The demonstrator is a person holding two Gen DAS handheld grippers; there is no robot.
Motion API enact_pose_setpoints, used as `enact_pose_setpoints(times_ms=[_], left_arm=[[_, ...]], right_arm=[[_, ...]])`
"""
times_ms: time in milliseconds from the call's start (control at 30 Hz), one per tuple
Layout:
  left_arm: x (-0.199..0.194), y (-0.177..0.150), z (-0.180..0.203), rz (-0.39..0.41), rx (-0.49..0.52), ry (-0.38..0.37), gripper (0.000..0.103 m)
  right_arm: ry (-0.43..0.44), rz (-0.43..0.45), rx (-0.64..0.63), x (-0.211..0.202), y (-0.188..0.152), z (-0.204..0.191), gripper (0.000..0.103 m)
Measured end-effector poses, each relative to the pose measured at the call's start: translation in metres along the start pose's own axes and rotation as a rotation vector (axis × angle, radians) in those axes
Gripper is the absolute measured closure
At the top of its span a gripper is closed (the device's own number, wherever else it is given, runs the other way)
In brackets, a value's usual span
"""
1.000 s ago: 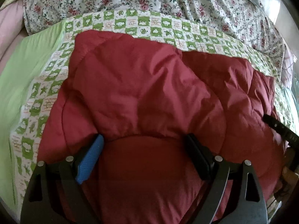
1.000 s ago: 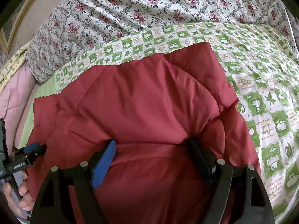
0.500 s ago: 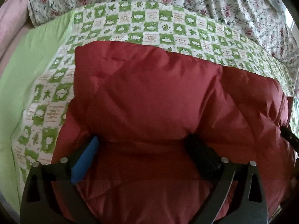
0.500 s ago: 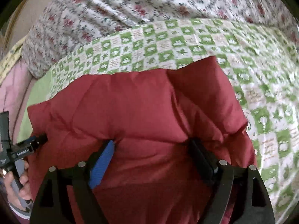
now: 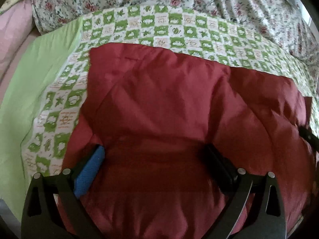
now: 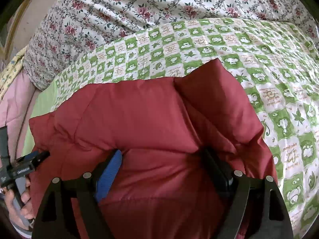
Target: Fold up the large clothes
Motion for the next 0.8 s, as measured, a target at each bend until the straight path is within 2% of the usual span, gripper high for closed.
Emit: enact_pose_setpoints(times_ms=[233, 400, 533, 633, 700, 800], left_arm=[[-0.051, -0.039, -0.008, 0.053, -0.001, -0.068, 0.002], [-0.074, -0.070, -0.009, 0.049, 0.007, -0.104, 0.002], [-0.074, -0.087, -0.006, 0.037, 0.024, -0.103, 0.002], [-0.070, -0.094, -0.006, 0.024, 0.022, -0.115, 0.002], [-0.064, -0.097, -0.006, 0.013, 0.025, -0.126, 0.002], [-0.062, -0.103, -0.004, 0.017, 0.039, -0.114, 0.001]], right_arm=[[0.003, 0.015, 0.003, -0.004, 0.000, -0.001, 0.019], [-0.027, 0.061, -0.025, -0.040, -0.011, -0.018, 0.017], [-0.021, 0.084, -0.129, -0.077, -0.040, -0.048, 0.018], [-0.072, 0.044, -0.200, -0.083, -0.071, -0.058, 0.018], [-0.098, 0.005, -0.199, -0.079, -0.086, -0.051, 0.018], [-0.084, -0.002, -0.151, -0.079, -0.106, -0.036, 0.018]])
Point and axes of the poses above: each gripper's, at about its wrist camera, not at the fingertips, and x roughly the way its jaws point, z to its right, y to its top, the point moved 6 cm from there along x, roughly the way its jaws point, and after that the axes turned 9 degrees about y, right-handed, at the moved point
